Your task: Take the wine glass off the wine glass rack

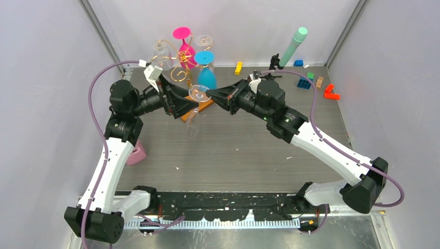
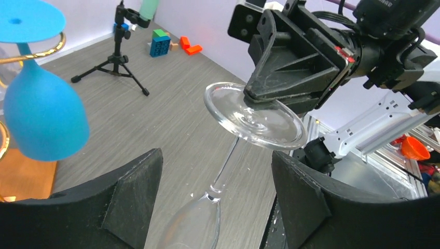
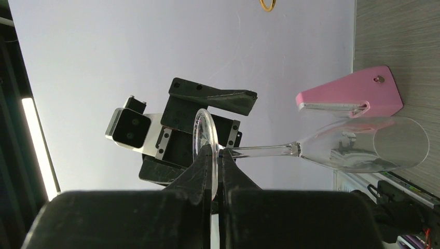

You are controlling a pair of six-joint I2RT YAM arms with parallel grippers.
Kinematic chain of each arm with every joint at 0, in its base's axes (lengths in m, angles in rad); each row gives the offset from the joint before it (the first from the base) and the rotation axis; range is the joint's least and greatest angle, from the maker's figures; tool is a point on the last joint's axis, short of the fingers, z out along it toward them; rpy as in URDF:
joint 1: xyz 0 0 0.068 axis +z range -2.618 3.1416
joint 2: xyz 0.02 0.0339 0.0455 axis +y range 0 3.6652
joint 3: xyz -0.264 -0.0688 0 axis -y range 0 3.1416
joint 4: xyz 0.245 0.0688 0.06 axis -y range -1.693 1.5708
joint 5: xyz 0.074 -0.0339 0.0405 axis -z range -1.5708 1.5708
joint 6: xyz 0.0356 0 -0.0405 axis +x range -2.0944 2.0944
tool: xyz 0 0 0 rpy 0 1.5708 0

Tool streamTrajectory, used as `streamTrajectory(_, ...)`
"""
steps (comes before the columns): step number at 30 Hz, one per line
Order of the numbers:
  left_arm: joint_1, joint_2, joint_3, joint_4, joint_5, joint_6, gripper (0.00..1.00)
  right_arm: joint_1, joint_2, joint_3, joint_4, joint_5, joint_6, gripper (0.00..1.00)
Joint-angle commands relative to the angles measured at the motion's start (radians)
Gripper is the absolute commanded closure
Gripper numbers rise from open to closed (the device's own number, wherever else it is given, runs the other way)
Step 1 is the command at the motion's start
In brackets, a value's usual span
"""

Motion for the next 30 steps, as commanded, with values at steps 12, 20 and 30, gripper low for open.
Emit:
streamTrajectory(12, -0.027, 0.034, -0.120, 0.405, 0.191, -0.143, 0.42, 0.006, -0.001, 0.044, 0.065, -0.040, 0.074, 1.00)
streamTrajectory(20, -0.051, 0.081, -0.124, 0.432, 0.239, -0.130, 0.60, 0.007, 0.008, 0.075, 0.035, -0.052, 0.060, 1.00)
streamTrajectory(30, -0.059, 0.068, -0.115, 0.390, 0.157, -0.091, 1.00, 0.007, 0.016, 0.053, 0.065, -0.027, 0.043, 0.58)
